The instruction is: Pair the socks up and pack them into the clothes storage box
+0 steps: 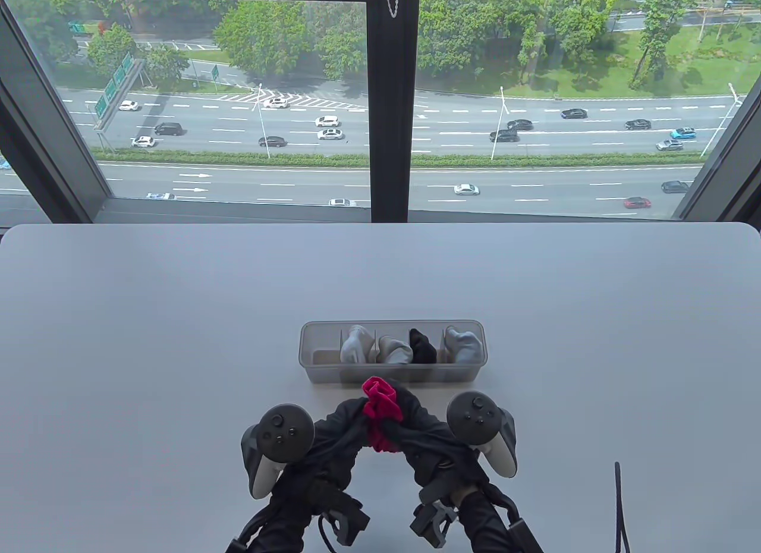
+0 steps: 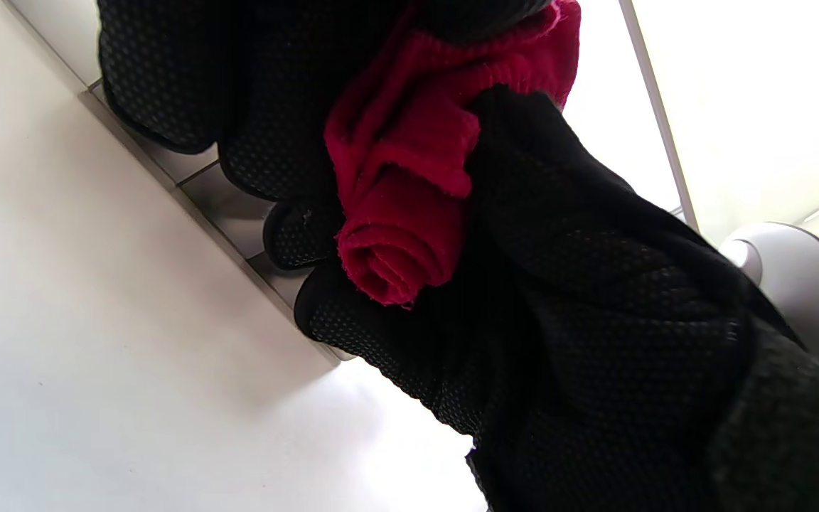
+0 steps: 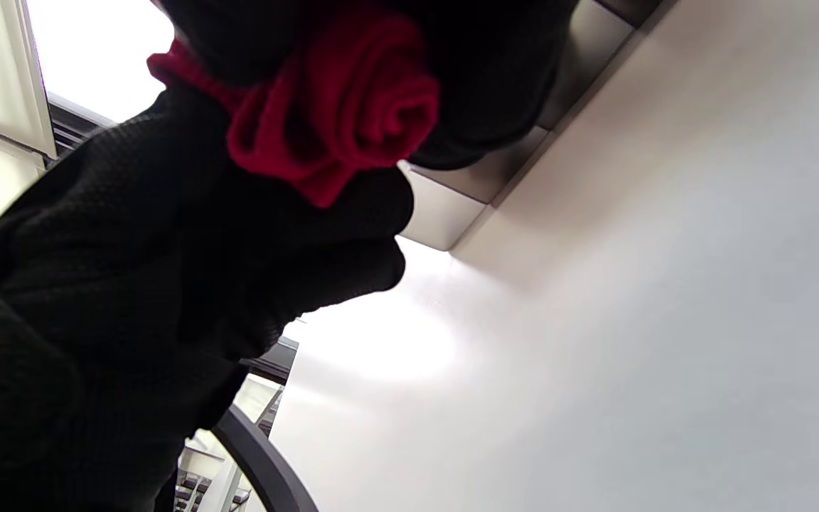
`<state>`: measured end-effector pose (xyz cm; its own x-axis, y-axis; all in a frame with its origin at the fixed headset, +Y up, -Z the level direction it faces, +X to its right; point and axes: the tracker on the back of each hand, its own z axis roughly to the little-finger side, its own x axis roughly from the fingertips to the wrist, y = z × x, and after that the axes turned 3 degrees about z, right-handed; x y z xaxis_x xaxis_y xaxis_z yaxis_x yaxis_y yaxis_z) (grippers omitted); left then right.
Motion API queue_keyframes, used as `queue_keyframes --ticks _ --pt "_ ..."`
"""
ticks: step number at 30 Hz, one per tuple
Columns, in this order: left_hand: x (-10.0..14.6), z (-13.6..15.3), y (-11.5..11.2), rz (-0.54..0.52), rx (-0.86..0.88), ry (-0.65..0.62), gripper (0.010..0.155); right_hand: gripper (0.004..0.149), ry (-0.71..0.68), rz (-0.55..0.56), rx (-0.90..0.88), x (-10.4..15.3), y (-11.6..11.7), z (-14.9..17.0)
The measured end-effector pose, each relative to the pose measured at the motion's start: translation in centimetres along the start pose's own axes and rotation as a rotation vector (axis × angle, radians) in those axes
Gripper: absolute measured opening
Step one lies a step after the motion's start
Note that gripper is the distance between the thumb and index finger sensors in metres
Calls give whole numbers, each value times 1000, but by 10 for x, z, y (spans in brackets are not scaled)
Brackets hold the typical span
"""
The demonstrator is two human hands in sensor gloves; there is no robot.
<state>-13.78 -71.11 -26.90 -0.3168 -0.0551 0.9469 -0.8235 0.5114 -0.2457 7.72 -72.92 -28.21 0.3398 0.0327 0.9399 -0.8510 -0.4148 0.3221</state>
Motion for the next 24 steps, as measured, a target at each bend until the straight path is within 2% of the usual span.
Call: queue_keyframes --ticks 4,10,14,17,18,20,21,22,24 --pt "2 -7 -3 13 -78 -29 45 61 15 58 6 1 -7 2" --pt "4 -11 -6 37 -177 -65 43 57 10 120 157 3 -10 -2" --pt "4 -16 -9 71 -310 -76 42 55 27 170 232 6 -7 -3" --pt "2 -13 -8 67 -278 -49 41 53 5 244 271 10 -5 -9" --pt "2 -13 -7 66 -271 -36 40 53 -11 236 276 10 -4 -10" --pt "2 -9 -4 55 -239 -13 39 52 -89 108 288 7 -1 -13" --pt "3 -4 -2 41 -223 23 39 55 -89 18 220 5 0 -11" --pt "2 1 1 35 -202 41 40 61 -93 -77 137 4 3 -8" --pt "1 6 4 64 -142 75 40 77 -87 -146 83 3 8 -7"
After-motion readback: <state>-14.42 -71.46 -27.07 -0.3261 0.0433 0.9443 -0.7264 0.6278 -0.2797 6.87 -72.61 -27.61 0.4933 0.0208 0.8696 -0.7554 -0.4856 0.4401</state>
